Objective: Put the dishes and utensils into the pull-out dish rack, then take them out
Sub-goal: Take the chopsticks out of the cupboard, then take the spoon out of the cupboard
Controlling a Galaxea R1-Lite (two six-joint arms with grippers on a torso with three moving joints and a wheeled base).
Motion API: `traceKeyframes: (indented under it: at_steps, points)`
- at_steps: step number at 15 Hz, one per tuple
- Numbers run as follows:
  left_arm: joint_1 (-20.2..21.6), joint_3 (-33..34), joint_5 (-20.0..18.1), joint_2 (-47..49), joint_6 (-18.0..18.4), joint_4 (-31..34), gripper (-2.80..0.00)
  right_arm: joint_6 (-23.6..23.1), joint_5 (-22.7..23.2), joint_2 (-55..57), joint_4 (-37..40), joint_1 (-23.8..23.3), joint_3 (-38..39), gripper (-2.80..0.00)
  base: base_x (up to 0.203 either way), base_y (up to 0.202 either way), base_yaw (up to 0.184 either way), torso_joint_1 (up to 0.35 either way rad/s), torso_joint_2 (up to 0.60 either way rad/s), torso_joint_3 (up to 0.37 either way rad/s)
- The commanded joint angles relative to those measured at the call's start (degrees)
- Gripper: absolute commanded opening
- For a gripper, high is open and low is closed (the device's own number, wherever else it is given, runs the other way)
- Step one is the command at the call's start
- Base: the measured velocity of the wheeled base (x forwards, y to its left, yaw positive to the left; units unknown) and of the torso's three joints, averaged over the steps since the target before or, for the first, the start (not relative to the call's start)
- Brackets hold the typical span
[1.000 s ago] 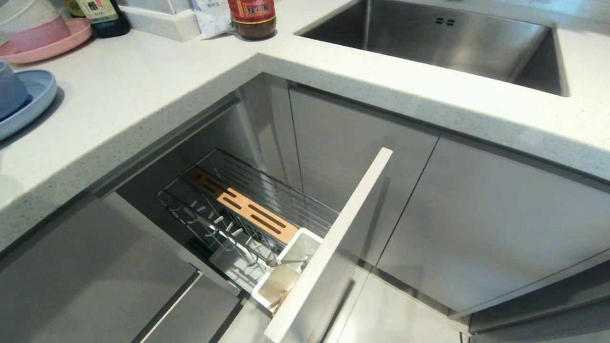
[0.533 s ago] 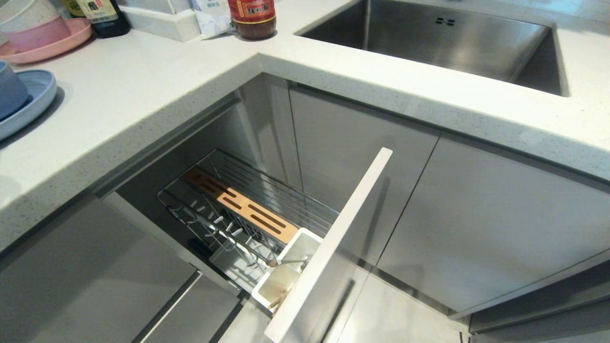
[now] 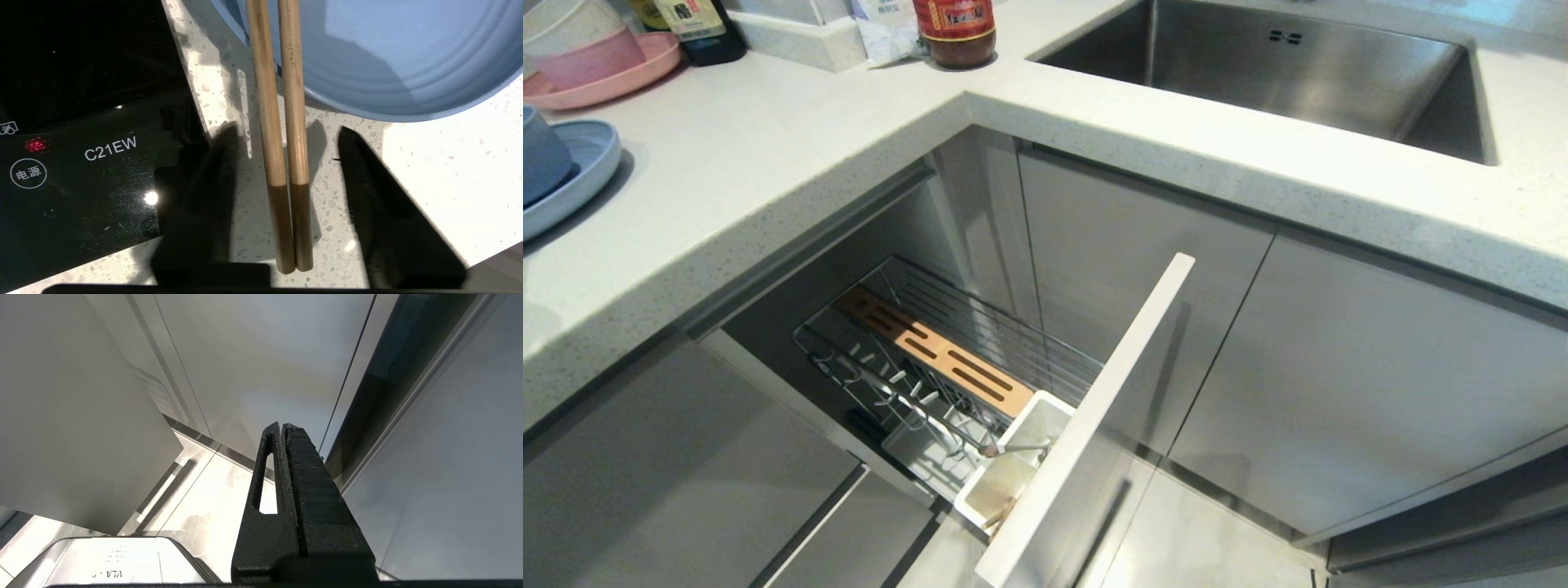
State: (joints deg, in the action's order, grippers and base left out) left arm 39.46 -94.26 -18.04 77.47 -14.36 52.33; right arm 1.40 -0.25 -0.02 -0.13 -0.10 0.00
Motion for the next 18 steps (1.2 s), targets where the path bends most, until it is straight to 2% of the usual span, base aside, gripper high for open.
traceKeyframes:
  at_steps: [1,8,13,15,18]
  points:
    - [-0.09,0.01,-0.06,-0.1,-0.14,0.49,0.0,0.0,-0.01,-0.2,-0.01,0.01,0.09,-2.8,0.0,0.0,0.0,0.0,0.0,0.0]
    - [-1.27,0.13,0.02,-2.06,-0.15,0.84,0.0,0.0,-0.01,-0.15,-0.04,0.01,0.09,-2.8,0.0,0.0,0.0,0.0,0.0,0.0]
    - [-1.84,0.92,0.57,-6.93,-0.23,0.84,0.0,0.0,-0.01,-0.15,-0.02,0.01,0.09,-2.8,0.0,0.0,0.0,0.0,0.0,0.0]
    - [-1.78,0.89,2.23,-9.2,-0.21,0.76,0.0,0.0,-0.01,-0.24,-0.04,0.01,0.09,-2.8,0.0,0.0,0.0,0.0,0.0,0.0]
    - [-1.76,0.36,6.61,-12.5,-0.23,0.46,0.0,-0.03,-0.01,-0.2,-0.02,0.01,0.09,-2.8,0.0,0.0,0.0,0.0,0.0,0.0]
